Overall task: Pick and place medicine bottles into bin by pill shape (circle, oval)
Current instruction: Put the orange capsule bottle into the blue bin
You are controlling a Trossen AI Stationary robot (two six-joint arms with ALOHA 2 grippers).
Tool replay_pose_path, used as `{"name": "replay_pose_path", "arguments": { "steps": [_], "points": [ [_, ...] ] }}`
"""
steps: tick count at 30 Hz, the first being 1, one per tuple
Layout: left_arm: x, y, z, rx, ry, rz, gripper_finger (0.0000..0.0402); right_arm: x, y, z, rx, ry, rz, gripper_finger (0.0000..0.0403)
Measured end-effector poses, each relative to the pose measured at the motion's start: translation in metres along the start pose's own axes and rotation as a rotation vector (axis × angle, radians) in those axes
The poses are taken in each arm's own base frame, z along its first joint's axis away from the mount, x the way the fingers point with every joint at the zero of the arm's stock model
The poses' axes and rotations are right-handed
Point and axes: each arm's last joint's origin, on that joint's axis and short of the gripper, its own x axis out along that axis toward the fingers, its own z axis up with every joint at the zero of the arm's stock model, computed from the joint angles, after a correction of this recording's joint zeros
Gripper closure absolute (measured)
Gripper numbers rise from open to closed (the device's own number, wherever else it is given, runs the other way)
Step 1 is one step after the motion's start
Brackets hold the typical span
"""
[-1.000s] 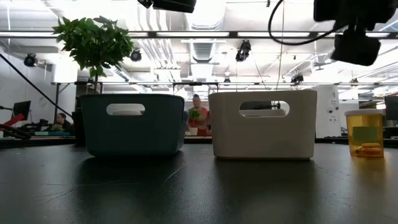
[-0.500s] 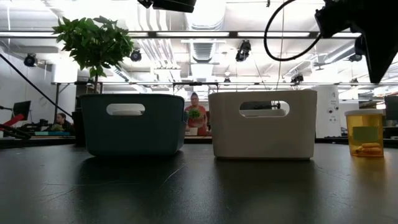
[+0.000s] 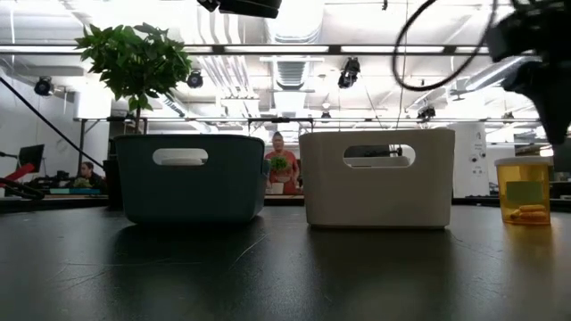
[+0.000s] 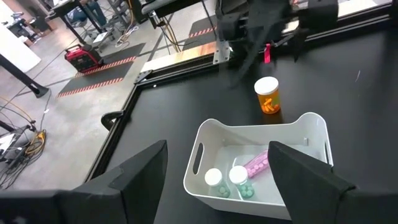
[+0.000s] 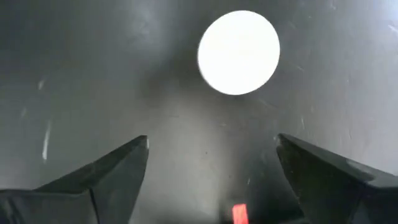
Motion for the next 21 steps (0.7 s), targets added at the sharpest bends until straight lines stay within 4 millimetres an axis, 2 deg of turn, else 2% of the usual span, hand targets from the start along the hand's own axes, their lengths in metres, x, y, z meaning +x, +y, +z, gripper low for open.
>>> {"name": "replay_pose_path", "arguments": {
  "steps": [5,11,15,21],
  "points": [
    [0.000,0.000,0.000,-0.022,0.000,0.000,0.0141,0.022,-0.009,-0.029,-0.064,-0.104,-0.035,0.0047],
    [0.000,0.000,0.000,-0.024,0.000,0.000,0.0141,0.056,-0.020,-0.055,-0.062,-0.330,0.026,0.0063],
    [0.000,0.000,0.000,-0.025,0.000,0.000,0.0141,0.076,-0.025,-0.063,-0.042,-0.450,0.090,0.0075],
    [0.000,0.000,0.001,-0.030,-0.006,0.003,0.0141,0.102,-0.031,-0.066,-0.026,-0.624,0.095,0.0077]
  ]
}}
